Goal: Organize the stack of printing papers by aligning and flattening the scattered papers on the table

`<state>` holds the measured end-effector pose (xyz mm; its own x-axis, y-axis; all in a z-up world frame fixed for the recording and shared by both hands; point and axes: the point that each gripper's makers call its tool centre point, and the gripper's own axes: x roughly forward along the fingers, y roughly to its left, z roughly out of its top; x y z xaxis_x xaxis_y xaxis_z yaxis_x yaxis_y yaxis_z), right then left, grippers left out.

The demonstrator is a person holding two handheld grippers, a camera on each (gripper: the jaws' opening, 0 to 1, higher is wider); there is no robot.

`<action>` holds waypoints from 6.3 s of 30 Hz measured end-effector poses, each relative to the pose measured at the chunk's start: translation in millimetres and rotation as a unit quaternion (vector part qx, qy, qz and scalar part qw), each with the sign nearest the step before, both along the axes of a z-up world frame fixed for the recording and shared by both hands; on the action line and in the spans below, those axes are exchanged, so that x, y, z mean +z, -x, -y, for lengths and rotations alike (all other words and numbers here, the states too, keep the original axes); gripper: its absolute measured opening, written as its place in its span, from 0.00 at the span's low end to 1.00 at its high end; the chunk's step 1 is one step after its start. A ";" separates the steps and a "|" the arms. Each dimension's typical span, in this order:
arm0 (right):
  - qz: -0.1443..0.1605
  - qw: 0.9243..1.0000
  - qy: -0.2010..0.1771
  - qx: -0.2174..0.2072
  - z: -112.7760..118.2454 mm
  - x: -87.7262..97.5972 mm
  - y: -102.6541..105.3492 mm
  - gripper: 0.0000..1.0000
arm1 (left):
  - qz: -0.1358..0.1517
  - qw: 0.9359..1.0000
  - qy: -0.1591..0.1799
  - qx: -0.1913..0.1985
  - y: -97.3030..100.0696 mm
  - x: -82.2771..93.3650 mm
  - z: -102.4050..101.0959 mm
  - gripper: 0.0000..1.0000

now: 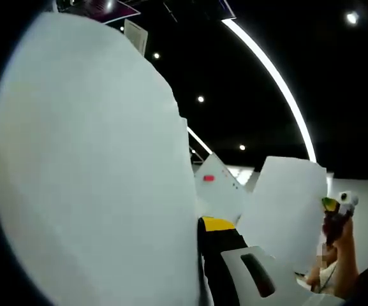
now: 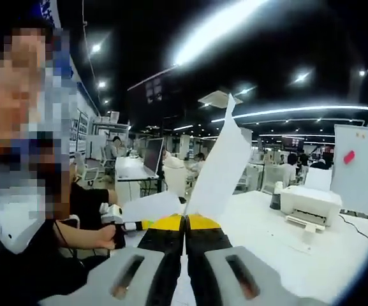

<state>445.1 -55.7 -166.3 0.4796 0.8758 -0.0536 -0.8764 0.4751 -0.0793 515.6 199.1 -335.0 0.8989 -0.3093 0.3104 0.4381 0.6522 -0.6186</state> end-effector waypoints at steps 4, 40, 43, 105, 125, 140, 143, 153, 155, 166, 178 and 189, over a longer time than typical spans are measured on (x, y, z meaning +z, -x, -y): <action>0.005 1.000 0.010 0.010 -4.3 -1.2 4.0 0.00 | 0.000 1.000 -0.001 0.000 0.0 -0.1 0.2 0.06; 0.049 0.987 0.091 0.120 -23.6 2.2 42.9 0.00 | -0.001 1.000 -0.001 -0.002 -0.6 0.2 1.7 0.06; 0.056 0.983 0.102 0.139 -27.1 1.2 49.1 0.00 | -0.001 1.000 -0.001 -0.002 -0.9 0.0 1.4 0.06; 0.025 0.979 0.201 -0.021 -55.6 -42.8 -141.2 0.00 | 0.011 1.000 0.001 -0.012 2.3 2.4 4.0 0.07; 0.034 0.975 0.218 -0.001 -102.7 -45.0 -179.6 0.00 | 0.014 1.000 0.005 -0.016 3.1 3.1 3.1 0.07; 0.027 0.974 0.223 0.037 -132.7 -64.2 -172.3 0.00 | 0.017 1.000 0.005 -0.018 3.5 4.3 5.0 0.09; 0.027 0.972 0.228 0.044 -137.2 -67.1 -168.7 0.00 | 0.017 1.000 0.005 -0.018 3.2 4.2 4.6 0.10; 0.022 0.970 0.235 0.065 -150.4 -74.6 -158.2 0.00 | 0.020 1.000 0.007 -0.017 3.5 4.7 3.6 0.11; 0.022 0.969 0.235 0.068 -152.4 -75.8 -156.5 0.00 | 0.020 1.000 0.007 -0.017 3.4 4.7 3.1 0.11; 0.017 0.967 0.240 0.084 -163.8 -83.3 -149.8 0.00 | 0.020 1.000 0.011 -0.017 3.6 4.5 2.3 0.12; 0.005 0.964 0.245 0.102 -172.7 -98.3 -137.4 0.00 | 0.019 1.000 0.010 -0.018 3.9 4.6 2.8 0.13; -0.004 0.961 0.252 0.115 -177.2 -106.5 -127.9 0.00 | 0.019 1.000 0.009 -0.018 4.0 5.1 3.1 0.13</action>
